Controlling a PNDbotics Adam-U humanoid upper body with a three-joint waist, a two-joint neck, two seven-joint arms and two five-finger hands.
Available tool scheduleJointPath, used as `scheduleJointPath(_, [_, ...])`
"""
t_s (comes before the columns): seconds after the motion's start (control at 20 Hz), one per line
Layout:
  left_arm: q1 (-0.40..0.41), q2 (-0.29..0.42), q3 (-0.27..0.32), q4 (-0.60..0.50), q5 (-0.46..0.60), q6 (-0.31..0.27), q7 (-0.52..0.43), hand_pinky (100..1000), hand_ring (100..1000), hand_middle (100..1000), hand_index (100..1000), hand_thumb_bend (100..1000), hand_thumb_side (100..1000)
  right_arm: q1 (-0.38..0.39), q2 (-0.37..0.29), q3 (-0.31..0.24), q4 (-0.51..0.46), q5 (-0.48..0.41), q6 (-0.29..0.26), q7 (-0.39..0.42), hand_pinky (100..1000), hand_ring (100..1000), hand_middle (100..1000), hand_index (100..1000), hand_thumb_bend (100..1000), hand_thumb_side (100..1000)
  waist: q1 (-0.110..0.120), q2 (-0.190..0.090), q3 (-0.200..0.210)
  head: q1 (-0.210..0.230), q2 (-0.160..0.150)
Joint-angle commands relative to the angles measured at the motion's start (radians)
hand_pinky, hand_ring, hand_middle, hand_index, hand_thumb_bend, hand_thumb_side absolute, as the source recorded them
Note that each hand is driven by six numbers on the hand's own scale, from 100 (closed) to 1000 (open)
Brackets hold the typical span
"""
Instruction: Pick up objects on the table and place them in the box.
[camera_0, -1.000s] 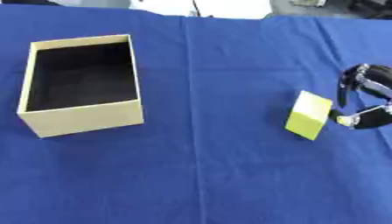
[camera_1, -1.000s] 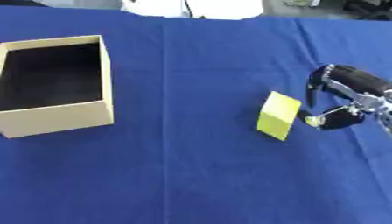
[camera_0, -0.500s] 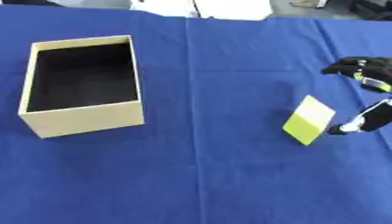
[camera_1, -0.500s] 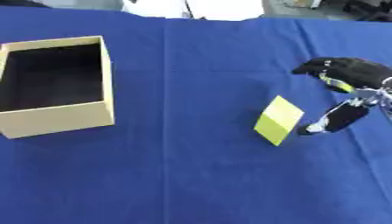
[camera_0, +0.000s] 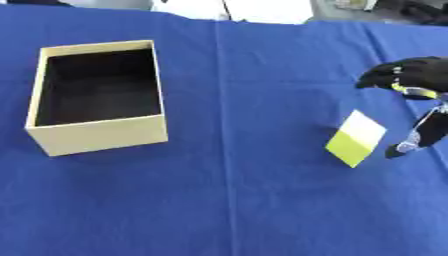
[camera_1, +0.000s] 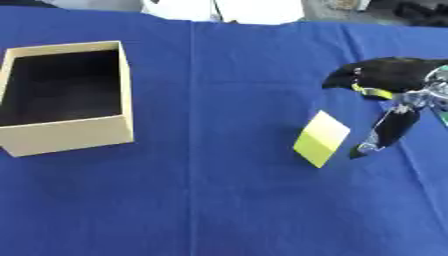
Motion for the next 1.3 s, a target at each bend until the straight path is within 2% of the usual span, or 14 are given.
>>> scheduleJointPath(0.05, [-0.013, 0.015, 0.002, -0.016, -0.007, -0.001, -0.005, 879, 709, 619, 627, 200, 770, -0.03, -0.049, 0.023, 0.005, -0.029, -0.027, 0.025, 932, 1000, 935, 1000, 726, 479, 0.001, -0.016, 0.004, -0.005, -0.01])
scheduleJointPath(0.4, [-0.016, 0.015, 0.002, -0.016, -0.007, -0.002, -0.005, 879, 709, 619, 627, 200, 770, -0.059, -0.044, 0.068, 0.032, -0.075, -0.06, 0.056, 919, 1000, 909, 983, 697, 501, 0.0, -0.014, 0.013, -0.006, -0.012])
scheduleJointPath(0.6, [-0.019, 0.015, 0.001, -0.016, -0.007, -0.003, -0.006, 879, 709, 618, 626, 198, 767, -0.068, -0.033, 0.081, 0.043, -0.086, -0.069, 0.065, 903, 995, 872, 941, 674, 526, -0.001, -0.013, 0.016, -0.009, -0.013])
scheduleJointPath(0.75, [-0.019, 0.014, 0.001, -0.016, -0.008, -0.002, -0.009, 879, 710, 618, 625, 189, 765, -0.073, -0.027, 0.089, 0.057, -0.086, -0.074, 0.059, 892, 981, 839, 907, 607, 524, -0.001, -0.012, 0.02, -0.008, -0.014])
scheduleJointPath(0.85, [-0.019, 0.015, 0.001, -0.016, -0.01, -0.001, -0.012, 879, 710, 618, 623, 187, 767, -0.075, -0.026, 0.09, 0.069, -0.076, -0.071, 0.048, 889, 972, 827, 898, 543, 480, -0.001, -0.011, 0.021, -0.008, -0.015])
scheduleJointPath(0.95, [-0.019, 0.014, 0.001, -0.016, -0.011, -0.001, -0.015, 879, 710, 617, 621, 187, 768, -0.079, -0.025, 0.093, 0.078, -0.067, -0.069, 0.033, 881, 960, 818, 879, 466, 376, -0.001, -0.011, 0.022, -0.008, -0.015])
scheduleJointPath(1.0, [-0.019, 0.014, 0.001, -0.016, -0.011, -0.001, -0.016, 879, 710, 617, 620, 186, 769, -0.081, -0.024, 0.094, 0.082, -0.065, -0.067, 0.025, 871, 947, 809, 867, 427, 260, -0.001, -0.011, 0.022, -0.007, -0.015])
scheduleJointPath(1.1, [-0.019, 0.014, 0.002, -0.016, -0.011, 0.0, -0.016, 879, 710, 616, 619, 182, 774, -0.084, -0.023, 0.096, 0.085, -0.067, -0.062, 0.015, 860, 934, 789, 827, 413, 172, -0.001, -0.011, 0.021, -0.007, -0.015])
scheduleJointPath(1.3, [-0.018, 0.013, 0.002, -0.016, -0.012, 0.001, -0.018, 878, 710, 616, 617, 179, 775, -0.086, -0.023, 0.095, 0.08, -0.105, -0.047, -0.003, 830, 899, 702, 703, 427, 178, -0.002, -0.01, 0.019, -0.006, -0.015])
